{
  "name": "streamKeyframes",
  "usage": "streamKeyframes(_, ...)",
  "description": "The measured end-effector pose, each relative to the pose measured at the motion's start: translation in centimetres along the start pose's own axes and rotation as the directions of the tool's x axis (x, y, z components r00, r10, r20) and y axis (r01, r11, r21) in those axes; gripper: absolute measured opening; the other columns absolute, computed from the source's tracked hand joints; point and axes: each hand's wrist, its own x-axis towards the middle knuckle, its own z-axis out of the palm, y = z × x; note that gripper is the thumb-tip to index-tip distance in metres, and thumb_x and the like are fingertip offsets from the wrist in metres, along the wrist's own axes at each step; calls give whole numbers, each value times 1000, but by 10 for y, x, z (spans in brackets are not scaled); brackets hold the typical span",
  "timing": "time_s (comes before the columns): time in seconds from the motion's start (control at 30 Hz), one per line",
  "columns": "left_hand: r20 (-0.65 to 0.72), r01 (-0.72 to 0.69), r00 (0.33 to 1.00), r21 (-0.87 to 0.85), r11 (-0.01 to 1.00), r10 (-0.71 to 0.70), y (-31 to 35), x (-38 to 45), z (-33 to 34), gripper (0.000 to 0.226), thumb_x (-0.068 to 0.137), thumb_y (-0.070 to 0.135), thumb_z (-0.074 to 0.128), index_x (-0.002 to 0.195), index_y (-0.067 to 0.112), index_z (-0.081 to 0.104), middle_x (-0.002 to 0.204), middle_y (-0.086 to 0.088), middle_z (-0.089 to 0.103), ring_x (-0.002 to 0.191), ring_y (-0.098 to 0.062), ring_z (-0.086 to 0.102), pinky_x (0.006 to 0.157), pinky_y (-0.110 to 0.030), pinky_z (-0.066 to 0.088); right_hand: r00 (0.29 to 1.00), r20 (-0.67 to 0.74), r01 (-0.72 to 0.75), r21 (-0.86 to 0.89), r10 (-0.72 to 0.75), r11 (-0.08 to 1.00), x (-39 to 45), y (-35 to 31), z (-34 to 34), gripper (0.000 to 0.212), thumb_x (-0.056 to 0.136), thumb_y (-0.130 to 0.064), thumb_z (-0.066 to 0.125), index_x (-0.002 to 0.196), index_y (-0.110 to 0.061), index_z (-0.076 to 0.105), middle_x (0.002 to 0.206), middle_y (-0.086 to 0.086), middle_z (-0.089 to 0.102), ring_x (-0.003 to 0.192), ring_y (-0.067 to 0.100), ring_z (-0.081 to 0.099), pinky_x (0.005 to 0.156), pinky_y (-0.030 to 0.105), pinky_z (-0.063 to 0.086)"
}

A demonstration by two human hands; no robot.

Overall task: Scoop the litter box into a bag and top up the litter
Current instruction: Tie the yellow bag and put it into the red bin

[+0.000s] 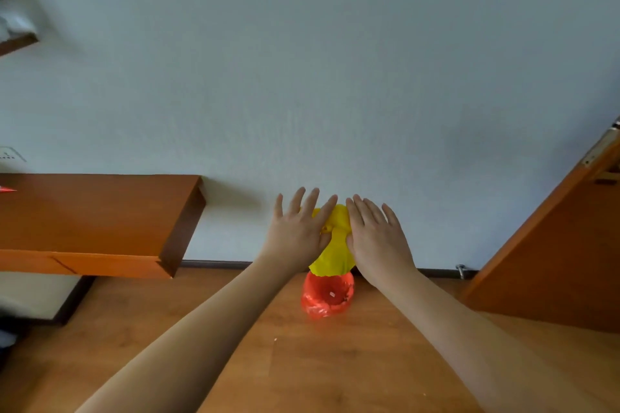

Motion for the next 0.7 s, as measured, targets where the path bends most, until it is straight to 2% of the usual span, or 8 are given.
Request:
streamKeyframes(0.17, 37, -5, 999, 3, 1000, 5, -7, 28, 29, 62, 94, 54, 27, 152, 33, 23, 157, -10, 31, 144, -37, 27, 112, -64, 25, 998, 55, -10, 2, 10, 1000, 22, 15, 30, 55, 93, -27, 56, 143, -9, 42, 147, 13, 44, 135, 30, 42, 112, 49, 33)
streamKeyframes(0.3, 47, -14, 999, -9, 1000, 15, -23, 50, 56, 62, 94, 52, 24, 153, 35, 17, 157, -11, 31, 144, -37, 26, 112, -64, 24, 994, 101, -33, -14, 34, 999, 46, 14, 59, 56, 95, -30, 52, 146, -11, 37, 151, 12, 38, 139, 29, 37, 114, 48, 27)
streamKeyframes(0.43, 89, -18, 996, -30, 999, 21, -47, 67, 84, 62, 98, 53, 24, 153, 39, 0, 161, -9, 18, 148, -36, 14, 115, -62, 15, 988, 142, -61, -26, 64, 998, 67, 4, 86, 55, 97, -30, 49, 147, -12, 35, 153, 11, 34, 141, 29, 33, 115, 48, 23)
streamKeyframes(0.57, 134, -26, 991, -45, 999, 32, -70, 87, 104, 64, 100, 56, 23, 154, 37, -6, 163, -8, 11, 150, -34, 8, 117, -62, 12, 983, 169, -68, -36, 73, 997, 89, -5, 106, 55, 97, -30, 47, 148, -14, 33, 154, 9, 32, 143, 29, 29, 117, 47, 20)
streamKeyframes(0.7, 180, -29, 983, -64, 998, 40, -81, 107, 122, 67, 99, 58, 20, 154, 33, -9, 164, -6, 5, 150, -32, 1, 118, -61, 9, 974, 190, -119, -30, 123, 992, 107, -7, 124, 58, 92, -28, 59, 145, -15, 40, 150, 11, 39, 139, 30, 37, 114, 49, 29)
